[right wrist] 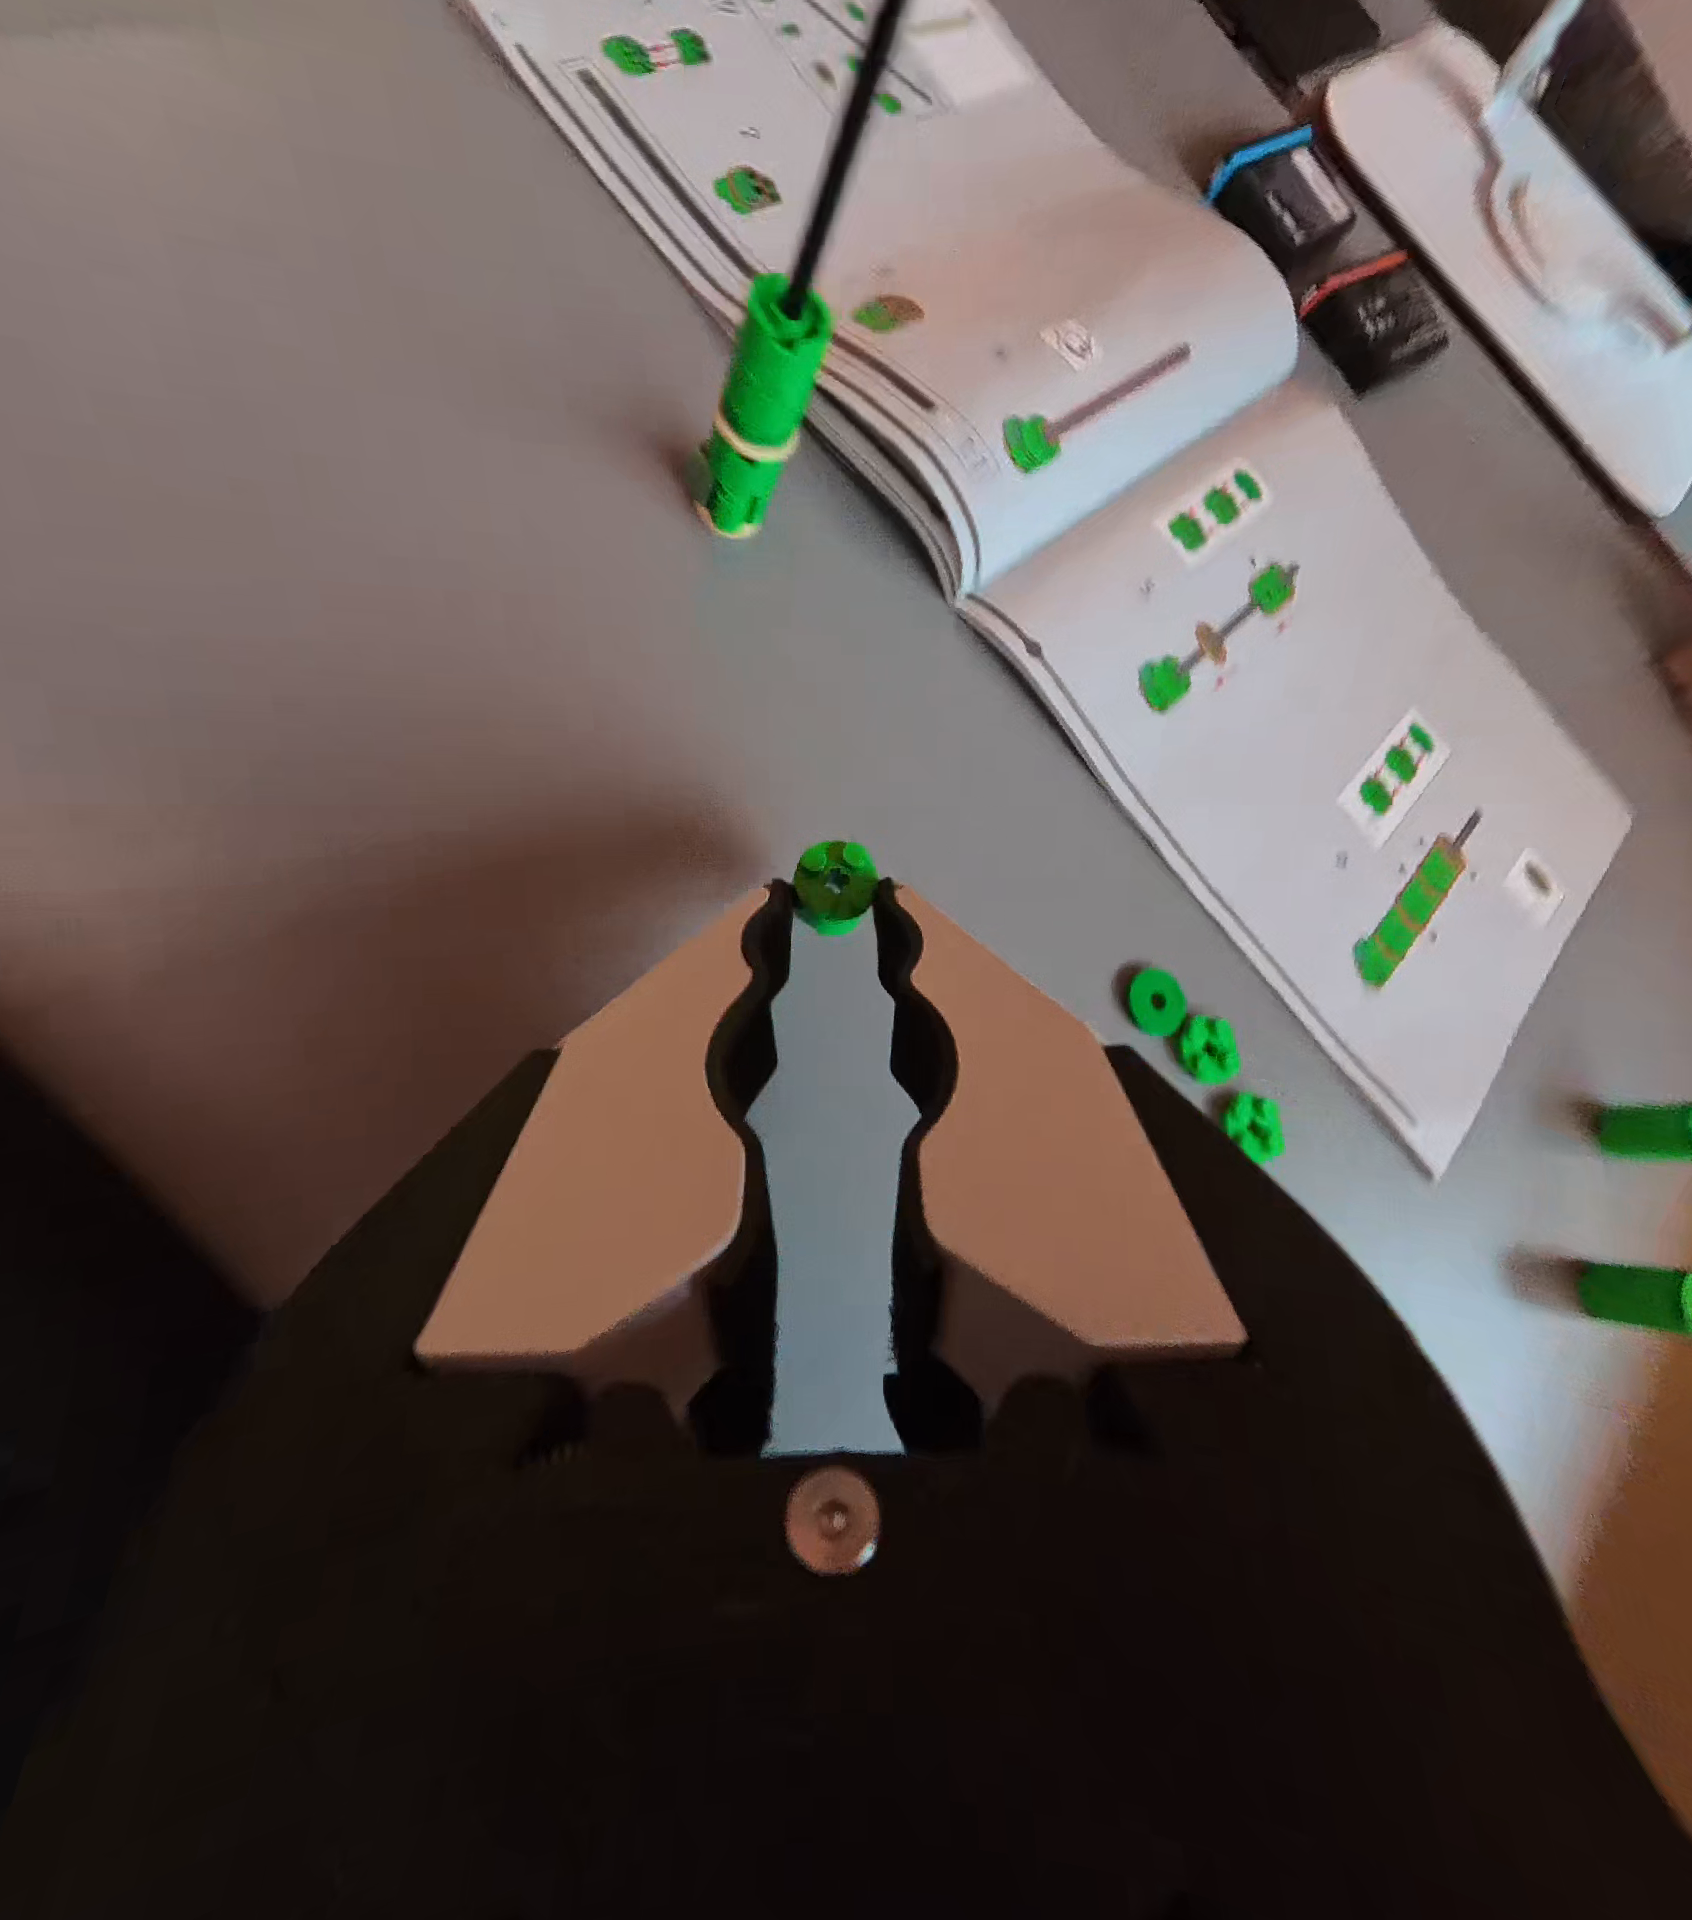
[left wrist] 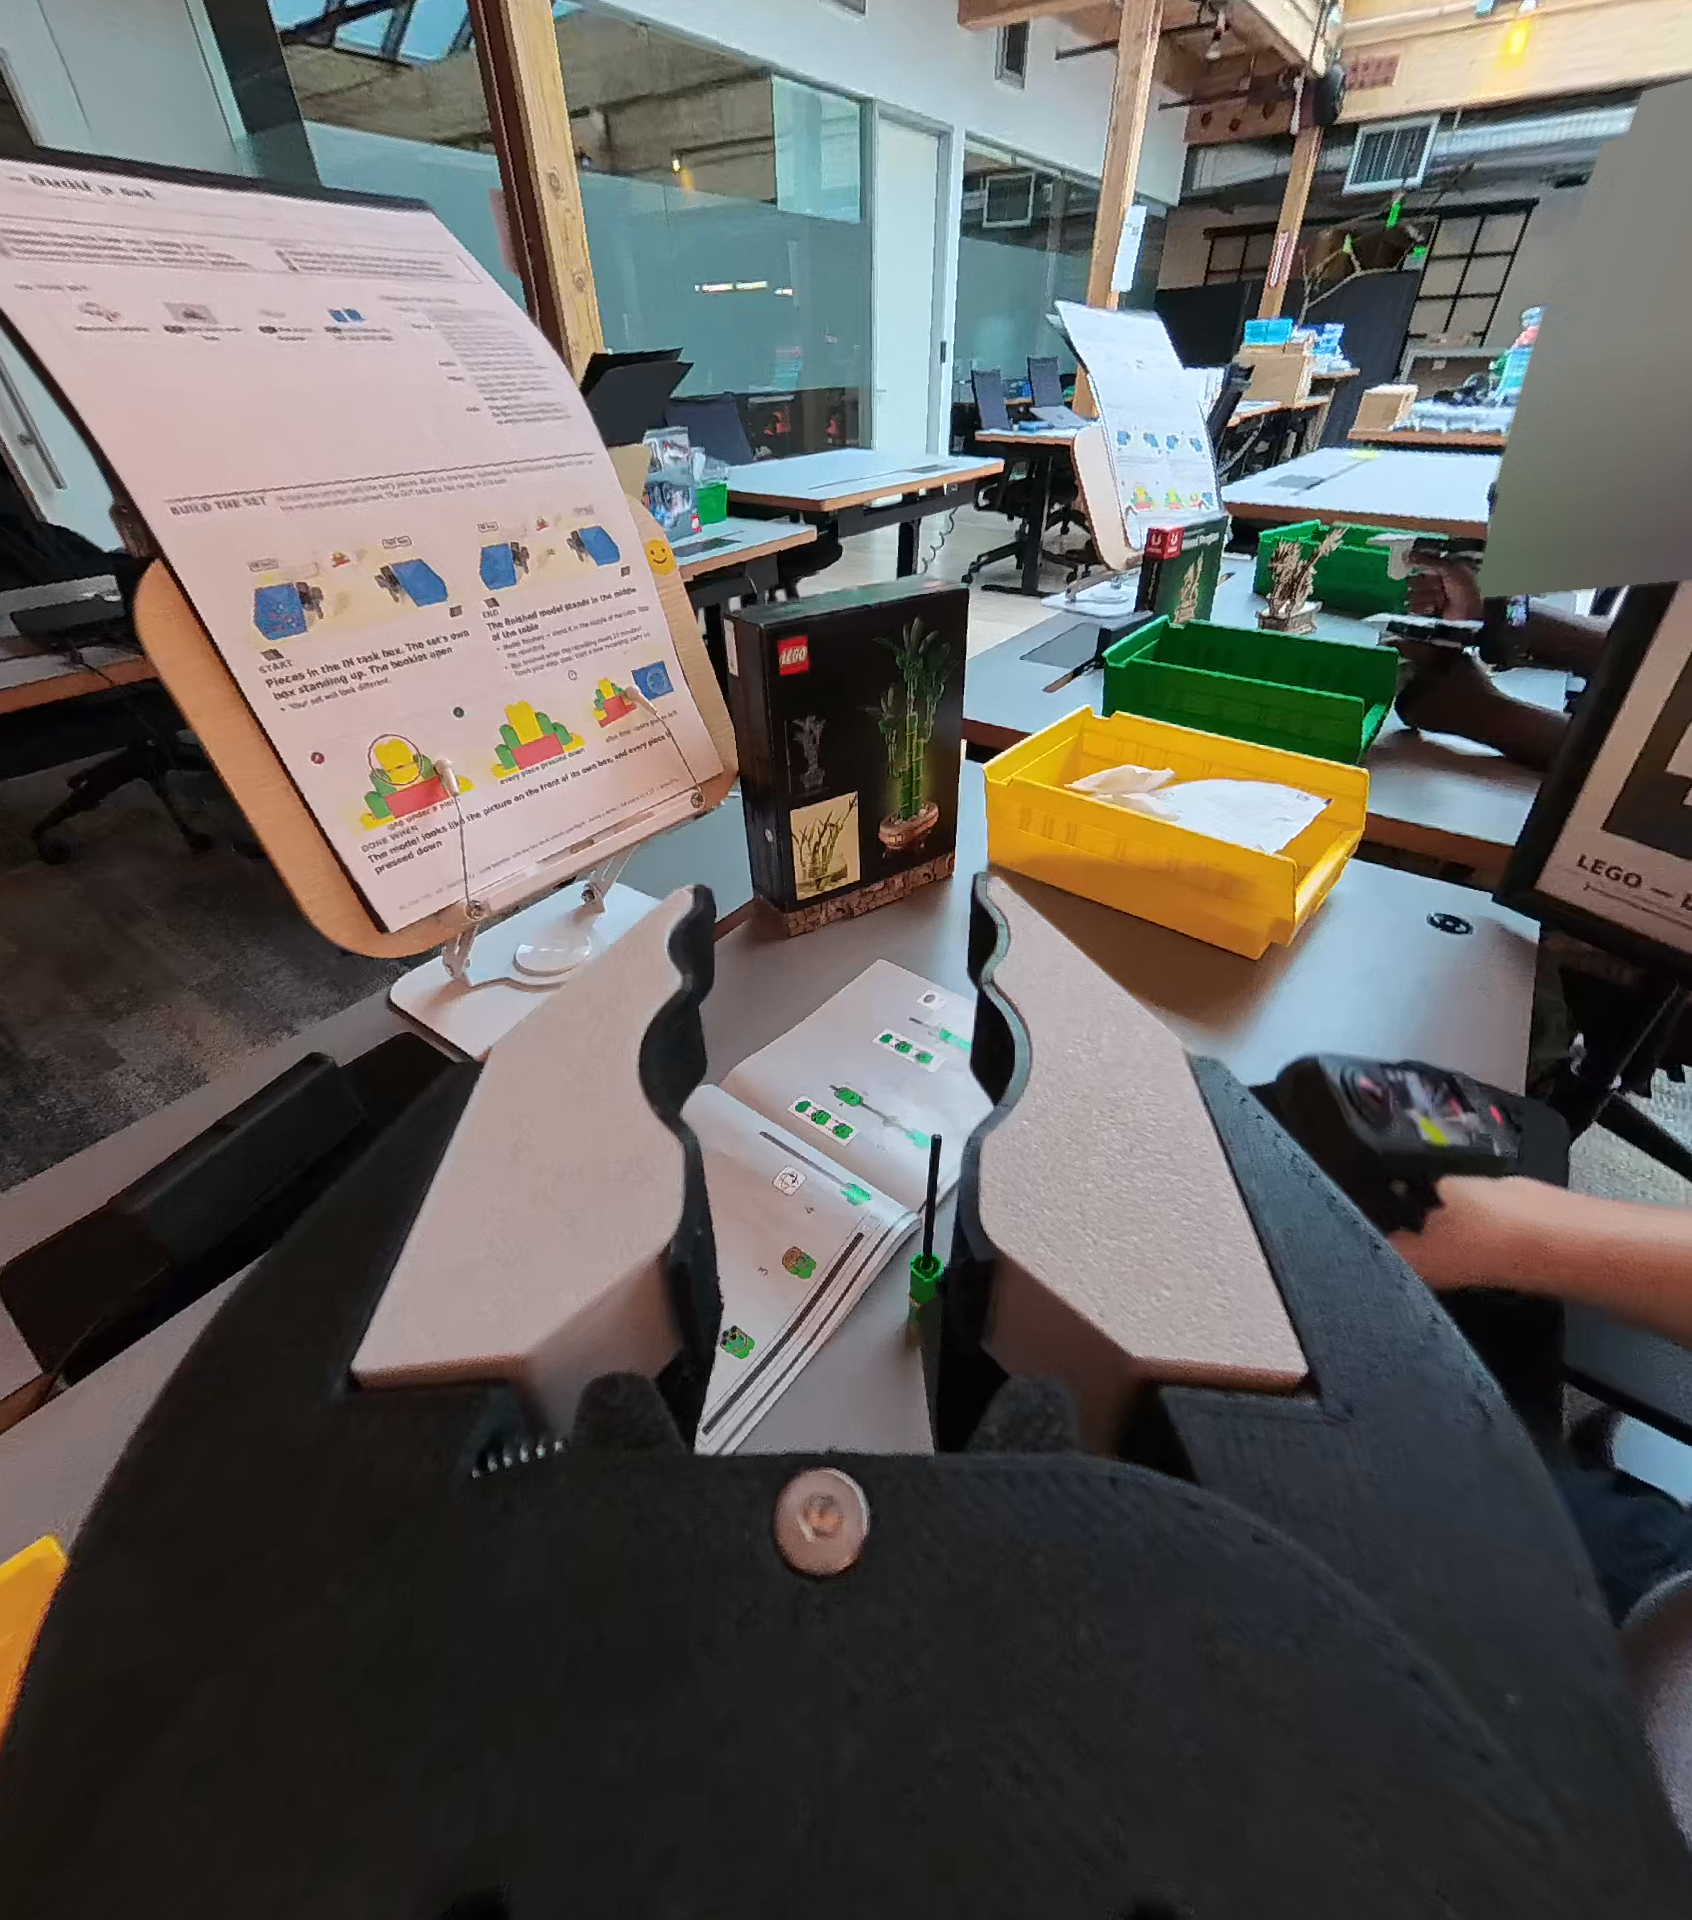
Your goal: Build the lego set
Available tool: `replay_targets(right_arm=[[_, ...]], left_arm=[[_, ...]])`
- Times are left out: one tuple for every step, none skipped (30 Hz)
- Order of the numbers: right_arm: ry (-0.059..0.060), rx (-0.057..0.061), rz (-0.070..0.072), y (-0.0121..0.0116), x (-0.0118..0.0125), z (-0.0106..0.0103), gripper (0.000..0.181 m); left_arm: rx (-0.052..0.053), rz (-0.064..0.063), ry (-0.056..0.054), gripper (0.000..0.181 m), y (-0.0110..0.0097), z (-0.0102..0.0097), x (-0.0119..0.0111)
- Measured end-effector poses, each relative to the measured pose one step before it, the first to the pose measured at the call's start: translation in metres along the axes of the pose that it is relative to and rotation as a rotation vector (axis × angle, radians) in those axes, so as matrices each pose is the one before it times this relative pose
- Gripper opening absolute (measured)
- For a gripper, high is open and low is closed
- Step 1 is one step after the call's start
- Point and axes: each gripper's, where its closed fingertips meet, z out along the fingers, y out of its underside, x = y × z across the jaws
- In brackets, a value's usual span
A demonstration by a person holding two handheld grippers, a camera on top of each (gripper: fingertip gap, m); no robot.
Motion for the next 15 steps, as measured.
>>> replay_targets(right_arm=[[-0.0051,0.0076,0.0244,0.00207,0.00409,-0.00192,0.014],[0.0086,0.0056,0.0066,0.00139,0.0045,-0.00116,0.014],[0.0115,-0.0071,-0.0063,0.00247,0.00376,-0.00009,0.014],[0.0094,-0.0095,-0.0104,0.00224,0.00276,0.00024,0.014],[0.0062,-0.0028,-0.0062,0.00122,0.00171,0.00035,0.014],[-0.0016,-0.0006,0.0018,0.00059,0.00059,0.00038,0.014],[-0.0059,0.0017,0.0095,0.0002,0.00035,0.00044,0.014],[-0.0065,0.0012,0.0137,0.00023,0.00055,0.00057,0.014],[-0.0077,-0.0022,0.0128,0.00074,0.00022,0.00075,0.014],[-0.0081,-0.0046,0.007,0.00089,-0.00002,0.00092,0.014],[-0.0068,-0.005,-0.0002,0.00101,-0.0003,0.00098,0.014],[-0.0033,-0.0045,-0.0005,0.00088,-0.00016,0.00092,0.014],[-0.0032,-0.001,0.0015,0.00047,-0.00052,0.00081,0.014],[-0.0086,0.0006,0.0035,0.0001,-0.00135,0.00079,0.014],[-0.0083,-0.0007,0.0043,0.00042,-0.00143,0.00083,0.015]], left_arm=[[-0.0204,0.0081,0.0021,0.047,0.00304,0.00376,0.00205],[-0.0193,0.0096,0.0028,0.048,0.0028,0.00353,0.00198],[-0.016,0.0092,0.0025,0.048,0.00241,0.00295,0.00181],[-0.0131,0.0069,0.0017,0.048,0.00184,0.00243,0.00128],[-0.0124,0.0045,0.0018,0.048,0.00177,0.00201,0.00104],[-0.0129,0.0034,0.0036,0.048,0.00209,0.00162,0.00094],[-0.012,0.0034,0.0049,0.047,0.00194,0.00104,0.00093],[-0.0096,0.0028,0.0036,0.048,0.00171,0.00058,0.00061],[-0.0063,0.0013,0.0014,0.048,0.00118,0.00021,0.00001],[-0.0035,-0.0002,0.0011,0.048,0.00081,-0.00017,-0.00022],[-0.0026,-0.002,0.0015,0.048,0.00074,-0.00028,-0.00041],[-0.0025,-0.0036,0.0006,0.048,0.00079,-0.00052,-0.00067],[-0.0019,-0.0032,-0.0012,0.048,0.00074,-0.00067,-0.00092],[-0.0003,-0.0019,-0.0035,0.048,0.00037,-0.00088,-0.00128],[0.0018,-0.0018,-0.0047,0.048,0.00003,-0.00104,-0.0014]])
